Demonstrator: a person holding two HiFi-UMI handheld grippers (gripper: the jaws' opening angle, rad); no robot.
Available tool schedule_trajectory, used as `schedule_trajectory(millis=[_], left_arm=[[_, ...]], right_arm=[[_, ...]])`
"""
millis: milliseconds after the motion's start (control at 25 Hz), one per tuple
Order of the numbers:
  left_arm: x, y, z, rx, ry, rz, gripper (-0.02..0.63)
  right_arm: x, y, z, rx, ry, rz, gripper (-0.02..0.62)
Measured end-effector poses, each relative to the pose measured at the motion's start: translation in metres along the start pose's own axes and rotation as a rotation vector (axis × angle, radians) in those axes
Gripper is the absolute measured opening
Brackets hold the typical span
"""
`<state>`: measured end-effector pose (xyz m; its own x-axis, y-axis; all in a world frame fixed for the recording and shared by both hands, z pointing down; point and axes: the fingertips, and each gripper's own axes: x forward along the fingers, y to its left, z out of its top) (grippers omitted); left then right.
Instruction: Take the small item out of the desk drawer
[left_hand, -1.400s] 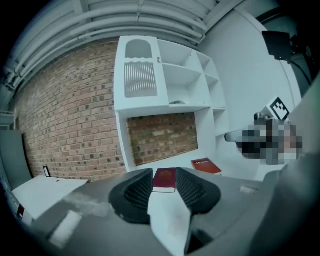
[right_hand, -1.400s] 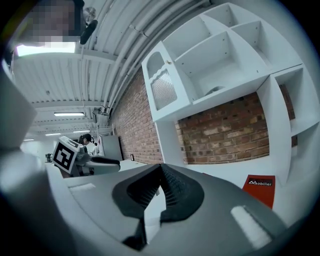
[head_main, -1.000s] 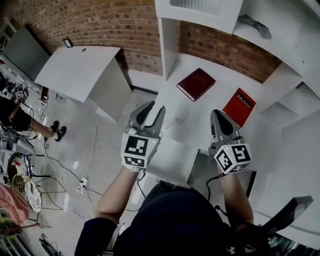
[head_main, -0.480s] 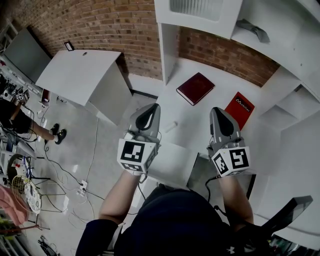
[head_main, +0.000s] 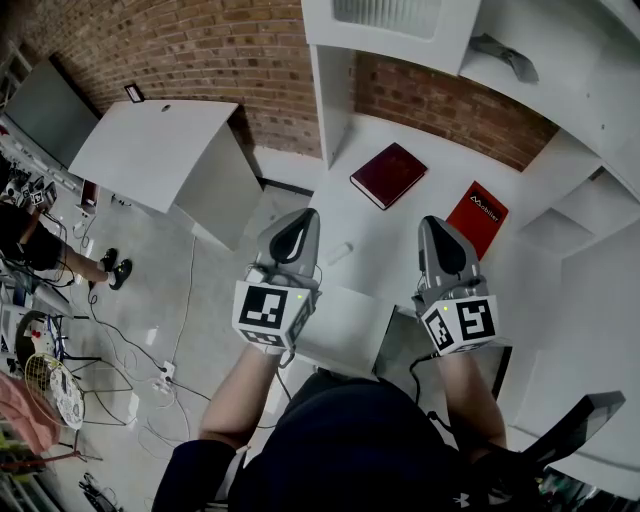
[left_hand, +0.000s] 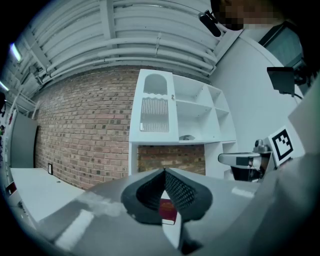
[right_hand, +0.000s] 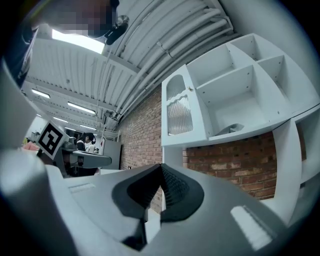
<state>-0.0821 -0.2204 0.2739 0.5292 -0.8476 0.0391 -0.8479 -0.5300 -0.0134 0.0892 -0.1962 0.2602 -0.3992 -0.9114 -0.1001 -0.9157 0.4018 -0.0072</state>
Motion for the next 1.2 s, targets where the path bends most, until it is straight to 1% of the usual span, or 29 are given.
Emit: schedule_trajectory(millis=[600,880,1000,1200], left_arm=[[0.001,0.004,0.001,0.002,-0.014,0.003,0.003],[-0.002,0.007,-0.004,0.005,-0.006,0.001,0.003],[-0.003,0.006,-0.004,-0.009,0.006,0.005,0.003],[-0.004,0.006,-0.002,-0.009,0.001,0.003,0.003]], right_arm=[[-0.001,0.004,-0.002,-0.007,0.000,0.007,0.002],[-0.001,0.009,-0.002,-0.010,0.011,0.014,0.002],[-0.002,0.010,-0.002,-0.011,0.013,0.015,0.002],[-0.004,0.010,-0.002,-0.003,0.014,0.012,0.002]])
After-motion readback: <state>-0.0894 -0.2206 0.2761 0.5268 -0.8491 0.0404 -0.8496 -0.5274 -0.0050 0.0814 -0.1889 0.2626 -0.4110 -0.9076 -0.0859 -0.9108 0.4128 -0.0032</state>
